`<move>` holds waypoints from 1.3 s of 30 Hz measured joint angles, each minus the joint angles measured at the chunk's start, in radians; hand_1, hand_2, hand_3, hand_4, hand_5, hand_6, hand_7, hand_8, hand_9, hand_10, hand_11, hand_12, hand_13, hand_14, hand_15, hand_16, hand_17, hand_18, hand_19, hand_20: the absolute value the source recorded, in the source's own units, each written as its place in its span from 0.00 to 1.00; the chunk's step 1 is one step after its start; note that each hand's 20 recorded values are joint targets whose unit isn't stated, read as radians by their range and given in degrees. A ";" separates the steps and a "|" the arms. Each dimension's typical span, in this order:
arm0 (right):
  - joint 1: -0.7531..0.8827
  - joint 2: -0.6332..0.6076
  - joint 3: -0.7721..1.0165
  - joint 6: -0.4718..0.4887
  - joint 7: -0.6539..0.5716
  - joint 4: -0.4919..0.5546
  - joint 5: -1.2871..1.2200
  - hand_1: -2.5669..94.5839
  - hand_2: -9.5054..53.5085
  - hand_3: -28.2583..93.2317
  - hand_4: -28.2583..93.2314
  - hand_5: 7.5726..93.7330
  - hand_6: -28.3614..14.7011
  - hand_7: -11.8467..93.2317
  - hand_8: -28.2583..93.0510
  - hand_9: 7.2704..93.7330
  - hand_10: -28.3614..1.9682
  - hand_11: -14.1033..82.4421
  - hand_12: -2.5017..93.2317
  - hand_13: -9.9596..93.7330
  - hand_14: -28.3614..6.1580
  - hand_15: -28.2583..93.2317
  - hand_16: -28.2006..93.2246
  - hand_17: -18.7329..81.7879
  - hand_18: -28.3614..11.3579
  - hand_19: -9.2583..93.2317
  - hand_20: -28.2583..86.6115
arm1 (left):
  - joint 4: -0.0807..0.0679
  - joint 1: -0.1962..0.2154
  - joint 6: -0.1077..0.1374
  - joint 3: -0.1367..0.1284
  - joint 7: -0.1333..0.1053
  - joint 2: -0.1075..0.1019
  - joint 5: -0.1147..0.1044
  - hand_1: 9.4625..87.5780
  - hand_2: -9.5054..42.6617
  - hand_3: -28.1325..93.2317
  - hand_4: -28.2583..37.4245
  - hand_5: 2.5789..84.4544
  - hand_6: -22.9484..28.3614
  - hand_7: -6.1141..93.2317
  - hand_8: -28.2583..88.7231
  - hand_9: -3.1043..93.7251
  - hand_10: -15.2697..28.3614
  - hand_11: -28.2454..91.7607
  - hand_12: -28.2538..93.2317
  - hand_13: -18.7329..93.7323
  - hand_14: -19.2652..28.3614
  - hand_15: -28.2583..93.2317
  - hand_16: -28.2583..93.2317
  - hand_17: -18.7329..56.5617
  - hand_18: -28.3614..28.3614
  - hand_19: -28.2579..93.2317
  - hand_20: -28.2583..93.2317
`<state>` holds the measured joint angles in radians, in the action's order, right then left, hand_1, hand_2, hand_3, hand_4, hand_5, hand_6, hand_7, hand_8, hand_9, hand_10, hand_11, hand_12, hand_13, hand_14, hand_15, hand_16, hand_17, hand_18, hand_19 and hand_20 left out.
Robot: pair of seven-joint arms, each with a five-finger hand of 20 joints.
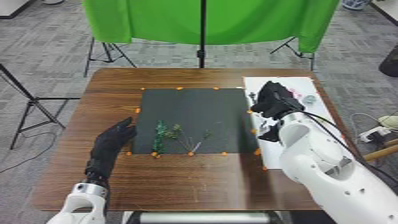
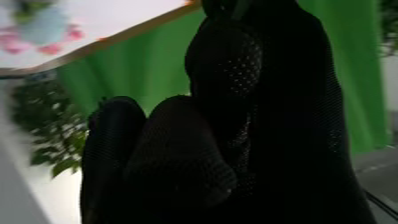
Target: Arrange flowers
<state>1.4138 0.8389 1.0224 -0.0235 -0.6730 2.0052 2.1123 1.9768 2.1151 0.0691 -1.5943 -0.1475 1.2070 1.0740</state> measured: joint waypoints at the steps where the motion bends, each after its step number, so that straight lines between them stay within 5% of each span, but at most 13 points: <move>1: 0.003 0.004 -0.005 0.011 0.003 0.011 -0.001 0.67 0.00 0.59 0.26 0.84 0.61 0.42 0.46 0.98 0.57 0.61 0.32 1.00 0.75 0.77 0.51 0.90 0.42 1.00 0.82 | 0.000 0.000 -0.001 0.000 0.000 0.000 0.000 0.20 0.16 0.76 0.07 0.48 0.50 0.17 0.20 0.45 0.63 0.36 0.35 0.44 0.75 0.38 0.25 0.29 0.73 0.27 0.40; 3: 0.004 0.016 -0.025 0.032 0.008 0.018 -0.003 0.64 0.00 0.67 0.20 0.84 0.61 0.43 0.46 0.98 0.57 0.61 0.32 1.00 0.75 0.77 0.51 0.90 0.42 1.00 0.82 | 0.000 0.000 -0.003 0.000 0.000 0.000 0.000 0.20 0.16 0.76 0.07 0.48 0.50 0.17 0.20 0.45 0.63 0.36 0.35 0.43 0.75 0.38 0.25 0.29 0.73 0.27 0.39; 13: 0.037 0.104 -0.096 0.069 0.008 -0.026 -0.033 0.63 0.00 0.67 0.19 0.83 0.61 0.42 0.45 0.98 0.57 0.61 0.32 1.00 0.75 0.77 0.51 0.90 0.42 1.00 0.82 | -0.001 -0.002 -0.013 0.001 0.003 0.001 0.002 0.20 0.16 0.76 0.07 0.47 0.50 0.17 0.20 0.45 0.63 0.36 0.35 0.43 0.75 0.38 0.26 0.29 0.73 0.27 0.39; 17: 0.049 0.106 -0.101 0.068 0.010 -0.032 -0.044 0.56 0.00 0.65 0.19 0.82 0.61 0.39 0.44 0.97 0.57 0.61 0.33 1.00 0.75 0.75 0.53 0.89 0.42 1.00 0.82 | -0.001 -0.001 -0.018 0.001 0.003 0.002 0.003 0.20 0.16 0.76 0.08 0.47 0.50 0.17 0.20 0.45 0.63 0.36 0.35 0.43 0.75 0.38 0.26 0.29 0.73 0.27 0.39; 20: 0.063 0.104 -0.087 0.064 0.021 -0.028 -0.053 0.38 0.07 0.76 0.17 0.82 0.59 0.38 0.24 0.96 0.55 0.60 0.33 1.00 0.74 0.74 0.54 0.88 0.41 1.00 0.82 | -0.001 -0.001 -0.021 0.001 0.004 0.002 0.003 0.20 0.16 0.76 0.07 0.47 0.50 0.17 0.20 0.45 0.63 0.36 0.35 0.43 0.75 0.38 0.26 0.29 0.73 0.27 0.39; 23: 0.086 0.102 -0.055 0.060 0.030 -0.010 -0.060 0.33 0.14 0.77 0.17 0.82 0.58 0.34 0.19 0.96 0.53 0.59 0.33 1.00 0.72 0.74 0.54 0.87 0.39 1.00 0.82 | 0.000 -0.001 -0.022 0.000 0.004 0.002 0.003 0.20 0.16 0.76 0.07 0.47 0.50 0.17 0.20 0.45 0.63 0.36 0.35 0.43 0.75 0.38 0.26 0.28 0.73 0.27 0.39; 39: 0.061 0.096 -0.085 0.081 0.043 -0.026 -0.088 0.30 0.20 0.76 0.17 0.79 0.57 0.26 0.18 0.96 0.50 0.58 0.33 0.99 0.70 0.74 0.53 0.86 0.37 1.00 0.81 | 0.000 -0.003 -0.031 0.001 0.011 0.003 0.006 0.20 0.16 0.76 0.08 0.48 0.50 0.17 0.20 0.45 0.63 0.36 0.35 0.43 0.75 0.38 0.26 0.28 0.73 0.27 0.39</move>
<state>1.4751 0.9351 0.9372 0.0570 -0.6301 1.9794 2.0248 1.9768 2.1120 0.0382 -1.5934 -0.1370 1.2097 1.0798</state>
